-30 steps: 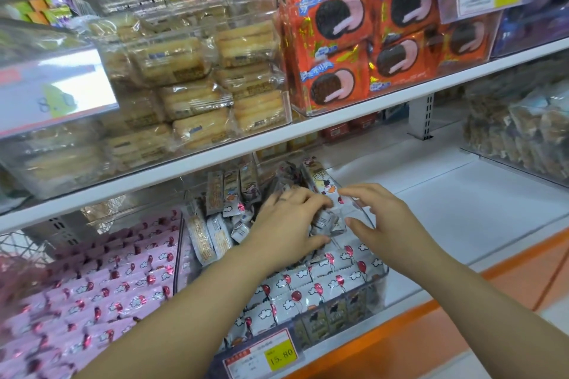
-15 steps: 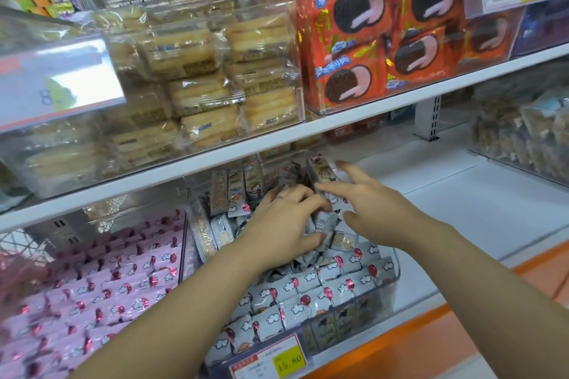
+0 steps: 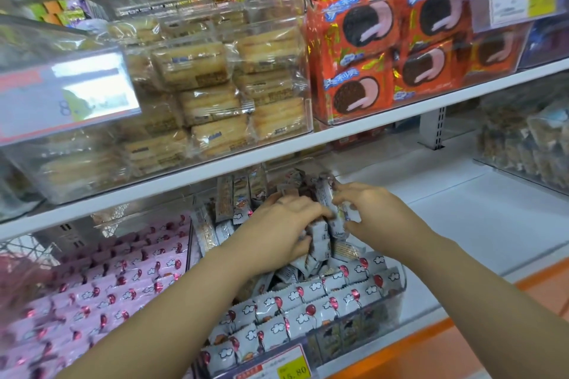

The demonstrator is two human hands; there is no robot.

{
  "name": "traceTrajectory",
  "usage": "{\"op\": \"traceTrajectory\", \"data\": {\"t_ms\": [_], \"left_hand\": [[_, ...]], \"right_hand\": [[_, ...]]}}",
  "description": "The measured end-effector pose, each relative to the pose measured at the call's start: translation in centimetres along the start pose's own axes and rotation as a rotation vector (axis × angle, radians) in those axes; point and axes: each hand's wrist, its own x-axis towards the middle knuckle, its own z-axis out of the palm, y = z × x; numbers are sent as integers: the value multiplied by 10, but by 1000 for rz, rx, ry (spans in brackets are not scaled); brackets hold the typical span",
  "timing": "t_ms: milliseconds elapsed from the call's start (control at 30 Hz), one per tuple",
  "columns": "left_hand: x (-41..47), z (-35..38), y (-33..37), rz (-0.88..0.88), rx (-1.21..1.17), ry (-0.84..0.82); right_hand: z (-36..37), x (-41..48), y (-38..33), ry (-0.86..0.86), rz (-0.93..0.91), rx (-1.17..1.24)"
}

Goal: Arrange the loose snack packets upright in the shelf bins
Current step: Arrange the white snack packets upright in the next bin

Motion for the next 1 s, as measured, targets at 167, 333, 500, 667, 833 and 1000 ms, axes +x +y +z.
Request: {"op": "traceTrajectory", "data": {"t_ms": [167,333,500,667,833,1000], "left_hand": [[-19,0,-3,59,128,-61],[-33,1,-7,63,69,-55],[-31,1,0,65,64,-78],[-16,-14,12,-4,140,-132],[6,-9,29,-64,210,-114],[27,-4,42,-34,289,-179]], "right_hand": [[1,-3,4,24,-7,126],[6,-12,10,41,8,295],[7,-21,13,51,-7,342],[3,-27,15,110,13,420],[-4,-30,17,190,42,552],[-2,-33,20,184,42,583]]}}
